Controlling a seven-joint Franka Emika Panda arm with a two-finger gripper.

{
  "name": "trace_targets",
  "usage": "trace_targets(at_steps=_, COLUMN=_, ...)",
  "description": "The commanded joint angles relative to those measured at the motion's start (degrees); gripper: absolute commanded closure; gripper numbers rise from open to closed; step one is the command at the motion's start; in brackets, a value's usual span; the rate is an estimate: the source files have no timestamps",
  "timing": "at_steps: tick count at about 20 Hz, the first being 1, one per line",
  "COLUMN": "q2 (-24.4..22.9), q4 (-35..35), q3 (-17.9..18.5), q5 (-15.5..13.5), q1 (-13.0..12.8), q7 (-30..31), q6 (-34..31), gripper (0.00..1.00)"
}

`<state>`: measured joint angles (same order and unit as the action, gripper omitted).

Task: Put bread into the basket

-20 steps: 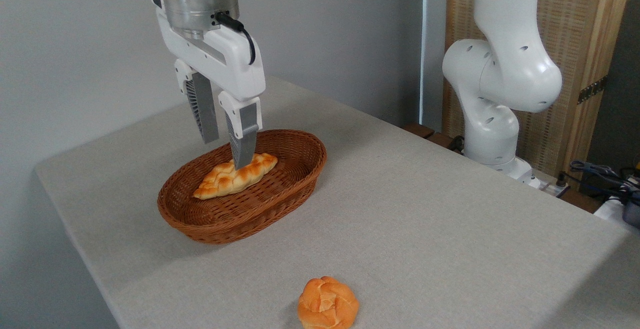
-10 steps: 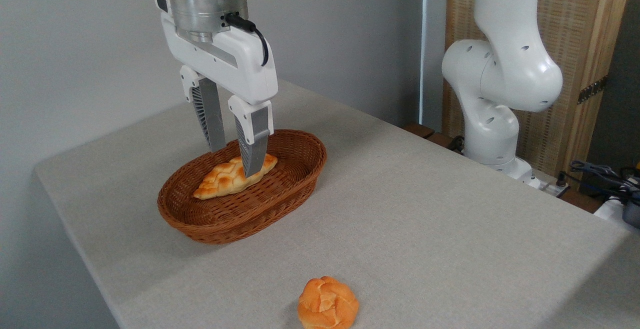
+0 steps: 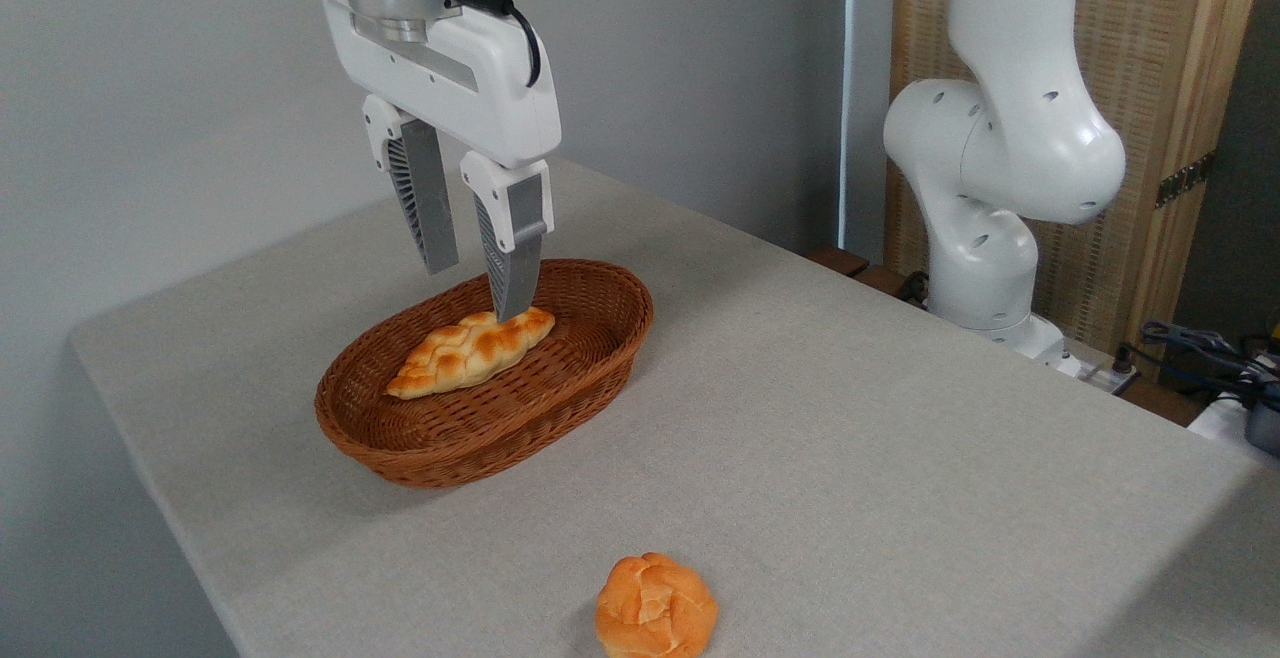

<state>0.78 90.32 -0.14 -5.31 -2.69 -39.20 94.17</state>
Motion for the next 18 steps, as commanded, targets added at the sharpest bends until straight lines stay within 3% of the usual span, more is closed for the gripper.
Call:
trace_targets(at_steps=1, q2=-0.08, q4=-0.67, q3=0.05, q5=1.7, q1=-0.21, q7=0.17, q6=-1.44, gripper=0.0)
trace_targets(at_steps=10, q2=-0.08, q4=-0.76, q3=0.05, q5=1.96, q1=-0.21, q7=-0.27, q6=-2.41, gripper=0.0)
trace_targets(at_steps=13, q2=0.1, q4=-0.76, q3=-0.56, q5=5.03, q1=-0.29, q7=-0.35, q6=-3.46, gripper=0.0)
trace_targets(at_steps=18, q2=0.1, q4=-0.76, q3=-0.39, q5=4.87, q1=-0.29, q7=-0.71, q6=-3.46, gripper=0.0)
